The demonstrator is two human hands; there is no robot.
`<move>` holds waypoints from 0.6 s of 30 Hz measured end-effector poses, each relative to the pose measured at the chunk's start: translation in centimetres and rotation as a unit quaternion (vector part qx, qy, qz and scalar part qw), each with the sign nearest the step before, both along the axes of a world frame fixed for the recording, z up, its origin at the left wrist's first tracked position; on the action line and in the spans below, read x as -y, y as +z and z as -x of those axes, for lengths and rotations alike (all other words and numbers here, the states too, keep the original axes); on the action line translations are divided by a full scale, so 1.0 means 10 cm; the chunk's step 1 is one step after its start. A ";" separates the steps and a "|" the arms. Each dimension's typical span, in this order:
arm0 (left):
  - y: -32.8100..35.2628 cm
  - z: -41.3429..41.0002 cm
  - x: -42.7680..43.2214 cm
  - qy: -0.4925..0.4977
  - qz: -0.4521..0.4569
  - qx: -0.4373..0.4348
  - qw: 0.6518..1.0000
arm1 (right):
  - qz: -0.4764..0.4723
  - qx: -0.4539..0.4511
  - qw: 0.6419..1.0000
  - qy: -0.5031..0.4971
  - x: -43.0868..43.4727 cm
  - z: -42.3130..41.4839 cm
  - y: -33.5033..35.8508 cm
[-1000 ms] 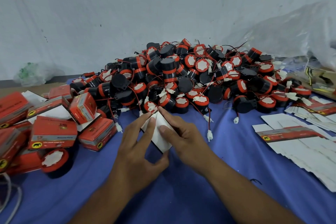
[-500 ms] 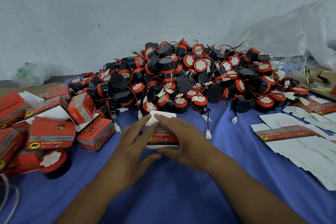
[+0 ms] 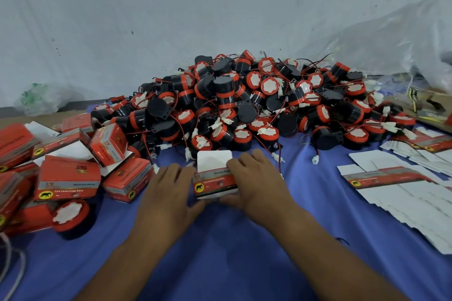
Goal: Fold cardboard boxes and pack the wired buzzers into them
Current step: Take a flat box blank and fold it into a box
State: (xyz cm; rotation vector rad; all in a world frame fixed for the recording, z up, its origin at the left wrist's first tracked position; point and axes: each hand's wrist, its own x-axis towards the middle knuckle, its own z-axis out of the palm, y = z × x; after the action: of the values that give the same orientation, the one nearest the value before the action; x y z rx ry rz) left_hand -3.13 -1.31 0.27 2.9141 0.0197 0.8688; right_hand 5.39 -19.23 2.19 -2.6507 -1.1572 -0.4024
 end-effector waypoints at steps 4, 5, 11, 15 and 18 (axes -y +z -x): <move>-0.07 0.04 0.03 -0.048 0.186 -0.016 0.981 | -0.017 -0.071 0.997 -0.009 -0.03 0.04 0.00; -0.08 0.06 0.03 -0.059 0.249 -0.024 0.966 | -0.021 -0.073 0.997 -0.009 -0.04 0.05 0.00; -0.11 0.07 -0.05 -0.093 0.353 -0.055 0.929 | -0.164 -0.183 0.969 0.003 0.07 -0.04 -0.02; -0.17 0.07 -0.05 -0.143 0.295 -0.096 0.940 | -0.118 -0.089 0.968 -0.205 0.30 -0.42 -0.16; -0.24 0.06 -0.03 -0.105 0.238 -0.104 0.960 | 0.026 -0.083 0.966 -0.242 0.46 -0.56 -0.26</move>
State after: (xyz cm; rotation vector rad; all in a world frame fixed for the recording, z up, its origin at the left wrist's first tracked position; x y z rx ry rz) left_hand -3.76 -1.01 -2.14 2.4797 -0.0568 0.4444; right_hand 11.01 -23.81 -0.40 -2.9300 -0.4684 -0.2209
